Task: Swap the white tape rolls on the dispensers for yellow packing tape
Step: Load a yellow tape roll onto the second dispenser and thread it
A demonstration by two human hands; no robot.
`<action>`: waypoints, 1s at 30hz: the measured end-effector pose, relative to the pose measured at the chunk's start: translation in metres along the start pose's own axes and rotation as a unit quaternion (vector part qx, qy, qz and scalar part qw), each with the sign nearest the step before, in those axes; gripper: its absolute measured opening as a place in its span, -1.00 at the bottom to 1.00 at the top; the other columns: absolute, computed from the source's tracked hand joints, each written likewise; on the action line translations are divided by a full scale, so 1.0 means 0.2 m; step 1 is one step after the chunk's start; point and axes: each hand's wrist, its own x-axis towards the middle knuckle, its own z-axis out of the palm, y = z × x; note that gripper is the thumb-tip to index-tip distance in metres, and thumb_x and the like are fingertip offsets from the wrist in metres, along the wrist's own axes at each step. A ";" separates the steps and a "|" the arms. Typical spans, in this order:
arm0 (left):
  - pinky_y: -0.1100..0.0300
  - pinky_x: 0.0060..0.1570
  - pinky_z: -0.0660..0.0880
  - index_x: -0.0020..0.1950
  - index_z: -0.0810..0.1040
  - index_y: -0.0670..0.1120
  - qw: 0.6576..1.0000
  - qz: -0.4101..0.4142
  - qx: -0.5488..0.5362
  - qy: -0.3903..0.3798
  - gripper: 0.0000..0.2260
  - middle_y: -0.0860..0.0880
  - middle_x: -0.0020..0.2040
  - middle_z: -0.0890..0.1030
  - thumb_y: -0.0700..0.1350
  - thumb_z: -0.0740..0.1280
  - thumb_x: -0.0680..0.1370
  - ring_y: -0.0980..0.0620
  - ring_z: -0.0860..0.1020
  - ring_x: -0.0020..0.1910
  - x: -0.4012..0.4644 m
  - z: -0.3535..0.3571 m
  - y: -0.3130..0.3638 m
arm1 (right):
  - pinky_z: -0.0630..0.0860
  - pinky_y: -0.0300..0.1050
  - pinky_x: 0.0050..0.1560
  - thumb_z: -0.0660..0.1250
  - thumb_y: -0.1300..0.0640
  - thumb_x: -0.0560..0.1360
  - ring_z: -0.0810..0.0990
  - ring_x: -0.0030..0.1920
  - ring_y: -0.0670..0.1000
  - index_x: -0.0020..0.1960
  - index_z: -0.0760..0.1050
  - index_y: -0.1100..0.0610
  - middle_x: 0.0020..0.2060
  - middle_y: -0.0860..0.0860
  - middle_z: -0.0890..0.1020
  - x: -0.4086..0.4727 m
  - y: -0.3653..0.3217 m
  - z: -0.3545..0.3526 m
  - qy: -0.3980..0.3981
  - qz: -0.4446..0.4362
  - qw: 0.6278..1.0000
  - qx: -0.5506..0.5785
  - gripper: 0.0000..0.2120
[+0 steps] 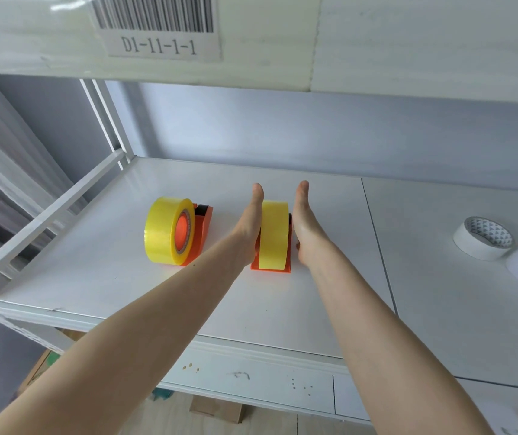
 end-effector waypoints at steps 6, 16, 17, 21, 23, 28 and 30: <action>-0.04 0.52 0.10 0.64 0.09 0.04 0.997 0.060 0.009 0.040 -0.29 0.02 0.63 0.17 0.41 -0.10 0.59 -0.02 0.12 0.62 -0.05 -0.01 0.05 | 0.07 0.11 0.54 -0.20 -0.51 0.49 0.12 0.60 0.10 0.62 0.03 -0.06 0.62 0.00 0.12 -0.09 -0.11 0.05 0.035 -0.079 0.996 -0.007 -0.16; 0.19 0.46 0.25 0.42 0.48 -0.08 0.922 0.316 -0.105 0.198 -0.53 0.06 0.40 0.53 0.17 0.21 0.62 0.14 0.43 0.43 -0.18 -0.66 0.17 | 0.24 -0.11 0.25 -0.08 -0.27 0.65 0.32 0.49 0.07 0.56 0.23 0.11 0.52 0.05 0.35 -0.27 -0.24 0.36 -0.004 -0.232 0.973 -0.018 -0.36; 0.17 0.48 0.21 0.47 0.43 -0.08 0.923 0.310 -0.111 0.200 -0.49 0.05 0.45 0.48 0.19 0.20 0.63 0.13 0.39 0.47 -0.18 -0.74 0.16 | 0.23 -0.12 0.24 -0.07 -0.26 0.66 0.33 0.49 0.08 0.55 0.25 0.12 0.51 0.06 0.36 -0.27 -0.22 0.43 -0.011 -0.235 0.972 -0.021 -0.37; 0.05 0.57 0.00 0.64 0.12 0.00 0.962 0.219 -0.087 0.137 -0.18 0.08 0.63 0.16 0.45 0.10 0.51 0.10 0.12 0.61 -0.07 -0.96 0.04 | 0.24 0.01 0.44 -0.04 -0.34 0.61 0.32 0.50 0.09 0.58 0.19 0.10 0.52 0.05 0.35 -0.18 -0.08 0.64 -0.039 -0.188 0.981 -0.007 -0.29; 0.02 0.47 0.17 0.46 0.39 -0.09 0.980 0.181 -0.054 0.064 -0.06 0.02 0.40 0.42 0.58 0.13 0.35 -0.01 0.37 0.45 -0.04 -1.01 -0.04 | 0.24 -0.06 0.41 -0.02 -0.39 0.58 0.29 0.52 0.05 0.59 0.14 0.06 0.54 0.00 0.31 -0.14 0.00 0.70 -0.048 -0.164 0.985 0.003 -0.25; -0.02 0.30 0.46 0.39 0.52 -0.06 0.981 0.177 -0.022 -0.076 -0.27 -0.07 0.35 0.60 0.39 -0.12 0.56 -0.07 0.56 0.34 -0.02 -1.00 -0.23 | 0.29 -0.45 0.10 0.03 -0.29 0.61 0.47 0.16 -0.33 0.55 0.21 0.05 0.28 -0.14 0.46 -0.10 0.20 0.81 -0.068 -0.158 0.984 0.052 -0.37; 0.00 0.26 0.48 0.33 0.58 0.06 0.980 0.178 -0.027 -0.079 -0.38 -0.03 0.30 0.65 0.36 -0.04 0.57 -0.01 0.59 0.30 -0.02 -0.98 -0.25 | 0.32 -0.66 -0.18 0.03 -0.19 0.65 0.43 -0.07 -0.51 0.51 0.27 -0.01 0.17 -0.18 0.47 -0.08 0.22 0.86 -0.067 -0.185 0.978 0.062 -0.51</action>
